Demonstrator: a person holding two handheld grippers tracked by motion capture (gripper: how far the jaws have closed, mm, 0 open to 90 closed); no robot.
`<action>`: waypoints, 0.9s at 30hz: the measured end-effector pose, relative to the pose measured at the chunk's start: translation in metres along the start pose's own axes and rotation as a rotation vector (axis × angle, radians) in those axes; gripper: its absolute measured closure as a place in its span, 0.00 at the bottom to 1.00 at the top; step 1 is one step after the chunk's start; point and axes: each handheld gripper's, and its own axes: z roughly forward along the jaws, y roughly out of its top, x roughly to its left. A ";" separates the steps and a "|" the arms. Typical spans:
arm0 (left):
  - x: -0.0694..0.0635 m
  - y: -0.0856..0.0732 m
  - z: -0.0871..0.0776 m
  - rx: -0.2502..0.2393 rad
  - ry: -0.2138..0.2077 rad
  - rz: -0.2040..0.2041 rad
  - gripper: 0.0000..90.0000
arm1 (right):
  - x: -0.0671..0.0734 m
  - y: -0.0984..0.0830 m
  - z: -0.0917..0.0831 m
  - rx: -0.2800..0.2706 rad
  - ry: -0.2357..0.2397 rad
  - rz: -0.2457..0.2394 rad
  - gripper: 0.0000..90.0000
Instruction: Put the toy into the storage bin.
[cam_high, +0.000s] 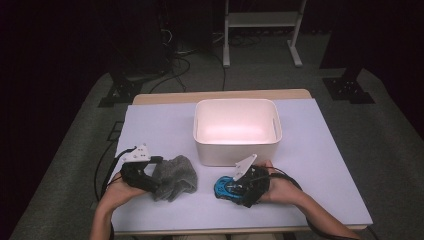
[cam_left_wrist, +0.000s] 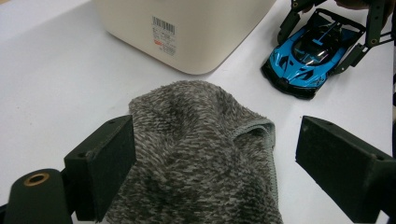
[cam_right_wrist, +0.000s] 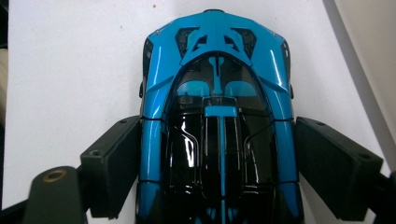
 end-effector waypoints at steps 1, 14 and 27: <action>0.000 0.000 0.000 0.000 0.000 0.000 0.12 | 0.000 0.000 0.000 -0.001 0.001 0.000 0.19; -0.001 0.001 0.000 -0.002 -0.002 0.005 0.12 | -0.001 -0.002 -0.001 -0.017 0.019 -0.016 0.28; 0.001 -0.002 -0.001 -0.002 -0.001 -0.006 0.12 | -0.002 -0.002 -0.002 -0.018 0.028 -0.022 0.28</action>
